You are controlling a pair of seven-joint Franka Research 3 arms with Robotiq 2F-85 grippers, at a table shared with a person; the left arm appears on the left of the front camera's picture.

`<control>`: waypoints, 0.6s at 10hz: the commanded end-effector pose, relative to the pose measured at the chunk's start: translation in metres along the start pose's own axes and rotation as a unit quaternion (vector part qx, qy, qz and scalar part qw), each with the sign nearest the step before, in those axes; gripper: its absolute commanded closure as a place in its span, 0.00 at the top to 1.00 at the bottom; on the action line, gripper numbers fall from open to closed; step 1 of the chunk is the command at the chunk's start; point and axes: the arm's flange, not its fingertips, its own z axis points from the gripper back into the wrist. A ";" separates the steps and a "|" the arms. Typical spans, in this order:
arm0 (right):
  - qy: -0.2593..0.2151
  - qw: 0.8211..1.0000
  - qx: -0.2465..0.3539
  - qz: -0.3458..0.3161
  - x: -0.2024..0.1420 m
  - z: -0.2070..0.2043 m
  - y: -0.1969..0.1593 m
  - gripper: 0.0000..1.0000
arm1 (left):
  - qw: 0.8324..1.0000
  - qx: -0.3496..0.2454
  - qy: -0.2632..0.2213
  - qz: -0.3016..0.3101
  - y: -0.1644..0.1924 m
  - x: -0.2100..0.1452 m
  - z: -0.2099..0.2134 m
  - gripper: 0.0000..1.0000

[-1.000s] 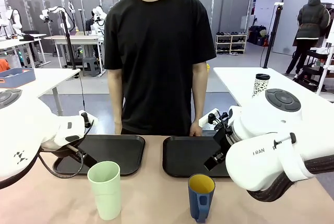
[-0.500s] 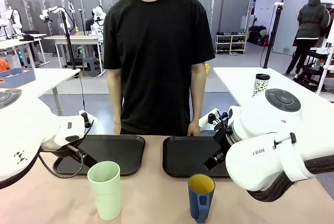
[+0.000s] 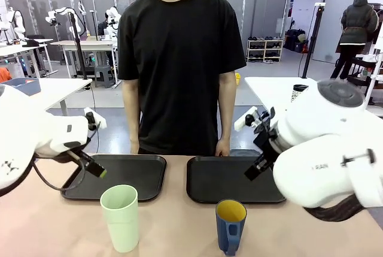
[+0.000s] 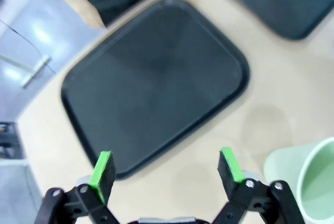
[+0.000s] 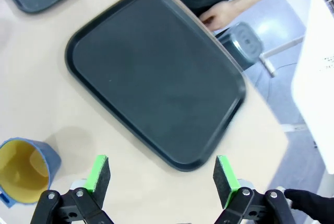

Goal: Sort and store the cups by type.
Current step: Pick up the Reusable plastic cup.

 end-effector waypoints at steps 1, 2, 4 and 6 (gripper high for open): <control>-0.007 0.999 -0.045 -0.016 0.020 0.044 0.010 1.00 | 1.000 0.021 -0.022 0.004 -0.008 0.015 0.029 1.00; -0.010 0.997 -0.060 -0.039 0.030 0.062 0.015 1.00 | 0.998 0.034 -0.032 0.033 -0.015 0.026 0.042 1.00; -0.018 0.993 -0.059 -0.104 0.047 0.085 0.023 1.00 | 0.994 0.034 -0.058 0.084 -0.028 0.043 0.064 1.00; -0.015 0.987 -0.032 -0.156 0.053 0.086 0.023 1.00 | 0.993 0.016 -0.068 0.095 -0.031 0.048 0.069 1.00</control>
